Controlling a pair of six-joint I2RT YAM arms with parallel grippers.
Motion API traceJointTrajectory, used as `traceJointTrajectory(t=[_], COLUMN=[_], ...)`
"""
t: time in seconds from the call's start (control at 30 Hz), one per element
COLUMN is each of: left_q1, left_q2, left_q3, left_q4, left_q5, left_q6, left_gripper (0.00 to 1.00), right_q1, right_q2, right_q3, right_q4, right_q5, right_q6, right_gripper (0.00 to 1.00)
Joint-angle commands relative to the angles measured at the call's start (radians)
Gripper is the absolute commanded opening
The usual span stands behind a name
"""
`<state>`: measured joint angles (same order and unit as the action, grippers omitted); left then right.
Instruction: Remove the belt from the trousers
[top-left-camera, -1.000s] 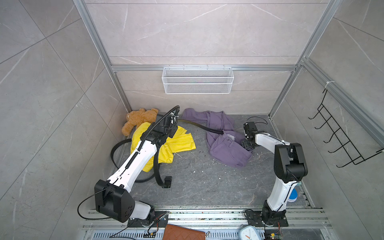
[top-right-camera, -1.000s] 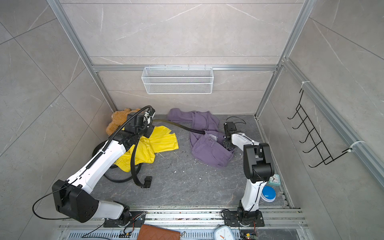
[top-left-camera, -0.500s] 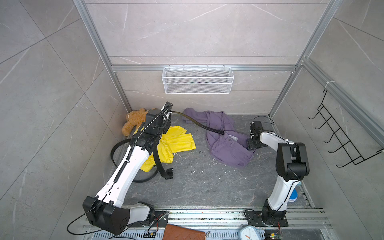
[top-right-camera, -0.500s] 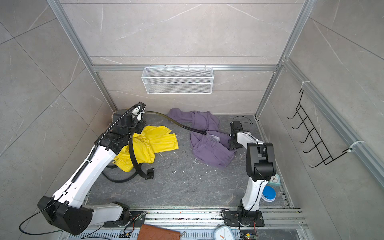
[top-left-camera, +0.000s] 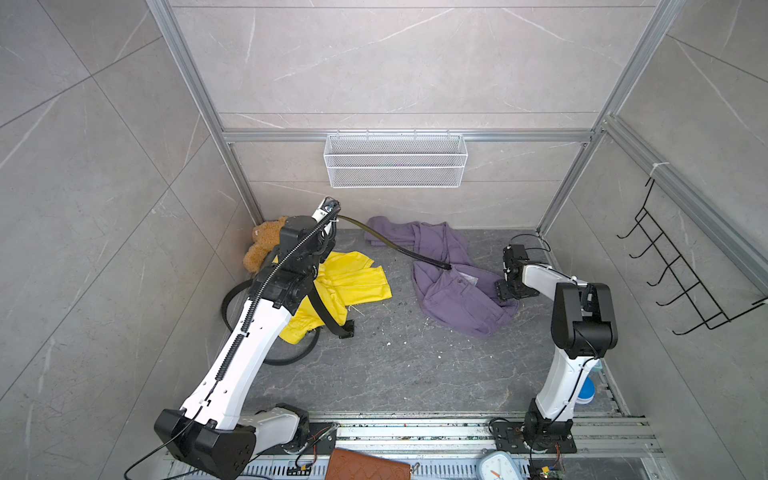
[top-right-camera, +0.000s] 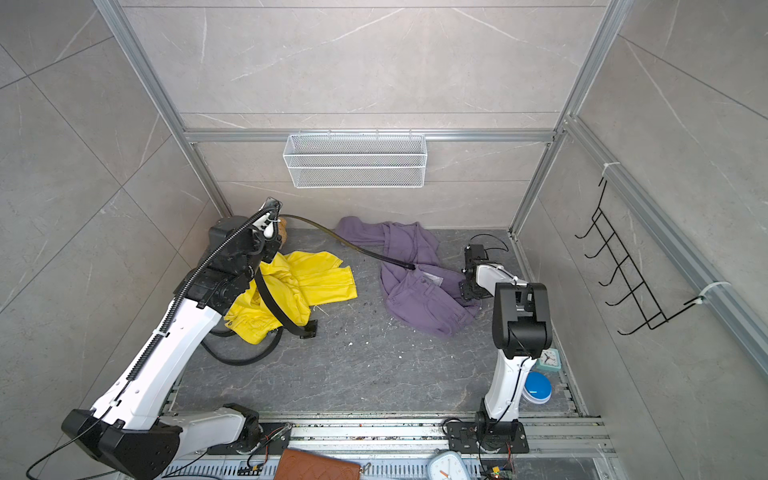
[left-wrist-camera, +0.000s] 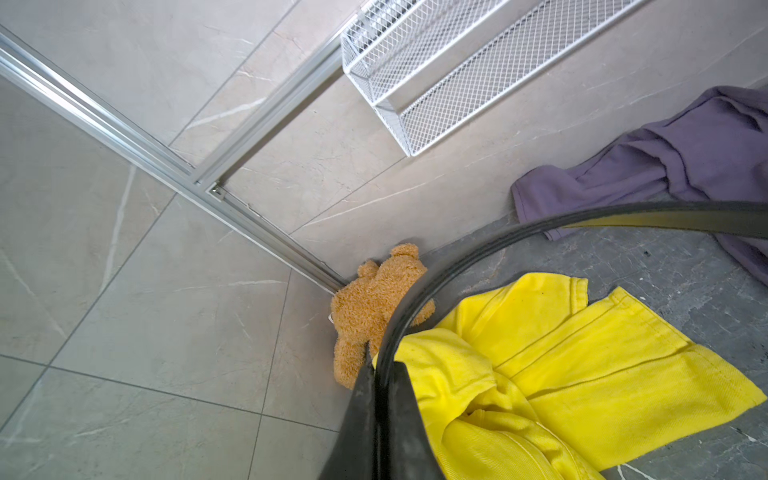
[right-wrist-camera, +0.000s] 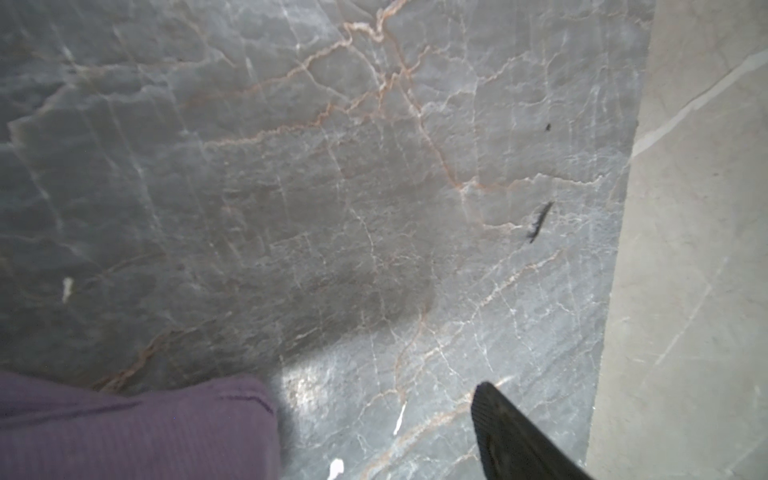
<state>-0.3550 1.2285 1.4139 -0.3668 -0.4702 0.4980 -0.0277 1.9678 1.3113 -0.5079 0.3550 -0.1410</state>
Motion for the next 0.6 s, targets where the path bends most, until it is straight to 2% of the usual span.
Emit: traceJointTrajectory(t=[0.0, 0.07, 0.33, 0.4, 0.47, 0.57], left_q1=[0.009, 0.008, 0.019, 0.035, 0.043, 0.104], left_q2=[-0.03, -0.027, -0.057, -0.063, -0.053, -0.064], left_q3=[0.05, 0.052, 0.092, 0.107, 0.117, 0.113], left_q4=[0.053, 0.041, 0.092, 0.081, 0.083, 0.076], left_q5=[-0.045, -0.02, -0.056, -0.052, -0.101, -0.064], left_q6=[0.005, -0.01, 0.046, 0.036, 0.056, 0.02], left_gripper=[0.0, 0.0, 0.0, 0.0, 0.0, 0.0], right_q1=[-0.009, -0.01, -0.018, -0.018, -0.018, -0.018], right_q2=[0.026, 0.024, 0.042, 0.048, 0.049, 0.039], right_q3=[0.016, 0.013, 0.014, 0.016, 0.013, 0.01], right_q4=[-0.026, -0.026, -0.027, -0.03, -0.03, -0.027], right_q5=[0.006, 0.008, 0.01, 0.012, 0.016, 0.004], right_q6=[0.018, 0.017, 0.018, 0.016, 0.014, 0.015], right_gripper=[0.84, 0.84, 0.84, 0.84, 0.84, 0.84])
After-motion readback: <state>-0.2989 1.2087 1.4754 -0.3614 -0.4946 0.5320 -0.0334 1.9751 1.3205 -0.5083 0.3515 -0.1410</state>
